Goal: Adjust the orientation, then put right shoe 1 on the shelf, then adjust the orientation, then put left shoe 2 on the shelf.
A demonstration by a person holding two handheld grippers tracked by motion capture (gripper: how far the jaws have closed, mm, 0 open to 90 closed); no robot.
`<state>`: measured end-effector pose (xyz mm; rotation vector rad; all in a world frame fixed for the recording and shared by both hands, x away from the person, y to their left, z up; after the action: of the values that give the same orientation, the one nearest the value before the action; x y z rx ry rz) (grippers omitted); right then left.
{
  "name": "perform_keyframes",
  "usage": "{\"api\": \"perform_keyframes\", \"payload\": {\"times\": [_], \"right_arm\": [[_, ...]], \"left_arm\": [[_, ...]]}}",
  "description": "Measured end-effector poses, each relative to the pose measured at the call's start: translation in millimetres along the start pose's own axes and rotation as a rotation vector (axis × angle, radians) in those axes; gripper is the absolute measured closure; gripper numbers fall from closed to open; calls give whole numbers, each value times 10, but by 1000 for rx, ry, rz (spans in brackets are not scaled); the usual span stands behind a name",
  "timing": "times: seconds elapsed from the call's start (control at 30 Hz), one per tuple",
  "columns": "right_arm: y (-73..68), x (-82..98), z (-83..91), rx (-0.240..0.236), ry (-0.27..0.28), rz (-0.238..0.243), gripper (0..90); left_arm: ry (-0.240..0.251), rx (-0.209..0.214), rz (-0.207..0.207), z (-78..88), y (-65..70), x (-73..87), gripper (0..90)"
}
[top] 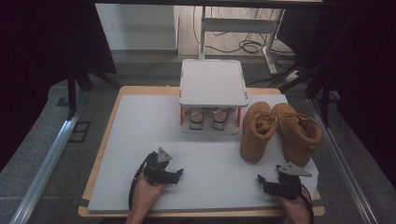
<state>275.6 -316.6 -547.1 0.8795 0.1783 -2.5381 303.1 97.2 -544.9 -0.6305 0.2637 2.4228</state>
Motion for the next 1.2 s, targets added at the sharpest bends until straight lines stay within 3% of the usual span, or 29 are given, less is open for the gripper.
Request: {"api": "perform_keyframes", "payload": {"times": [0.3,0.63,0.93,1.2], "right_arm": [[-36,-30,23,8,9,47,36],[-30,-95,121,-56,58,12,0],[-45,-161,167,-96,36,-19,6],[-97,-227,227,-133,56,-26,25]], "left_arm": [[-3,-6,-6,1,-2,5,135],[-3,-7,-7,1,-1,6,136],[0,-7,-4,-1,1,5,136],[1,-7,-3,-1,2,5,136]]}}
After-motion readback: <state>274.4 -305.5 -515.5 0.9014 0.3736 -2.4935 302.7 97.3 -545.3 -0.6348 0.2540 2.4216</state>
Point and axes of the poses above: each handheld gripper's, and its own axes: z roughly backward along the jaws, x roughly out of its underside, y roughly to its right, the point moved 3 cm from there along -z, roughly forward along the jaws, and after that the axes turned 14 degrees about -y, right-handed, at the moved point
